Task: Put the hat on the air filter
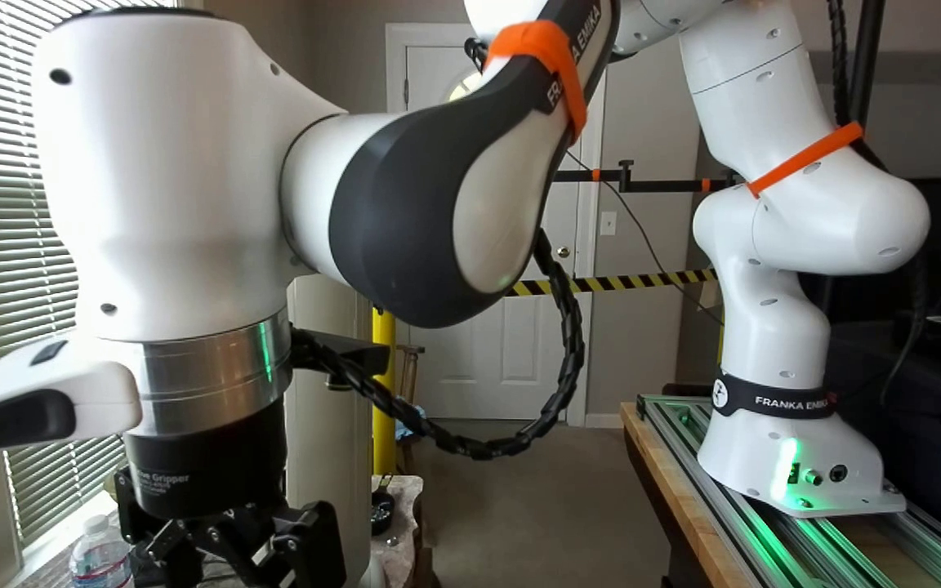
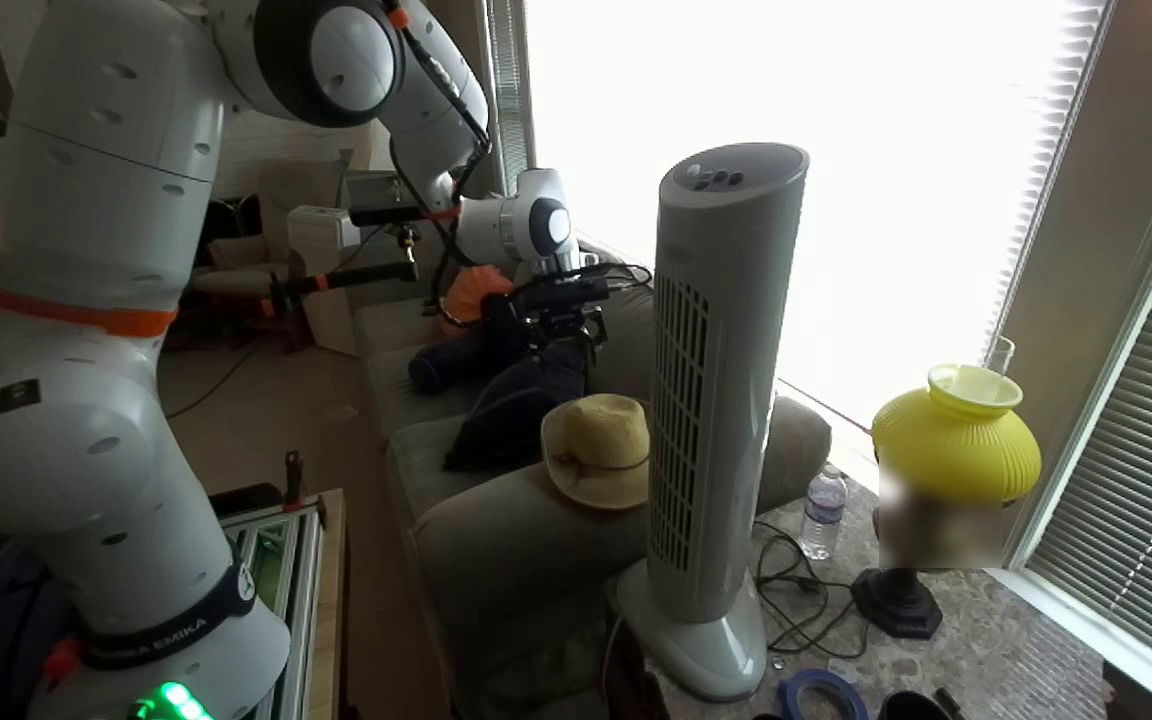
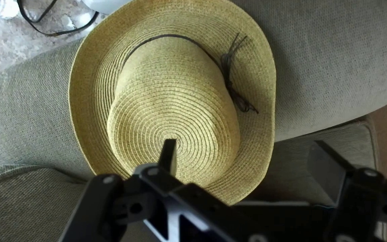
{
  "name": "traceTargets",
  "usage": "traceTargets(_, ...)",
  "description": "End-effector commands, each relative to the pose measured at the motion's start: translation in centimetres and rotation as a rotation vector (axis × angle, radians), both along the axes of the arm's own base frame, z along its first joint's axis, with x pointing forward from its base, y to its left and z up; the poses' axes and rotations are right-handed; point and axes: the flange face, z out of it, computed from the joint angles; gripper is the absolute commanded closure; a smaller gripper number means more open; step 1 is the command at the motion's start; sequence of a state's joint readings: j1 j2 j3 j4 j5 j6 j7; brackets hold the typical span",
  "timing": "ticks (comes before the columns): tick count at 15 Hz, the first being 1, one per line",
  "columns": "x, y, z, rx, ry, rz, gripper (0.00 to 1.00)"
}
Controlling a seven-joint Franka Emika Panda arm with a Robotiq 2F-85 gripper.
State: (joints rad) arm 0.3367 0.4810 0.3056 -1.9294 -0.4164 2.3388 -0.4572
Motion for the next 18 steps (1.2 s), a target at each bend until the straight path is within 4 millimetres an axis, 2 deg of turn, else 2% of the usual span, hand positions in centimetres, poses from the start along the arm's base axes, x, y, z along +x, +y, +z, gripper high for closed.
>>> traceTargets(1,-0.6,0.2,-3.4,0.002,-0.044,0.02,0.0)
traceTargets(6,-1.7,1.0,-8.5,-0.023,-0.086,0.126,0.0)
traceTargets(9,-2.1,1.6,-10.3,-0.043,-0.13,0.173,0.0)
traceTargets(17,-2.3,1.9,-11.1,-0.074,-0.209,0.225,0.0)
traceTargets(18,-2.2,1.9,-11.3,-0.073,-0.215,0.222,0.08)
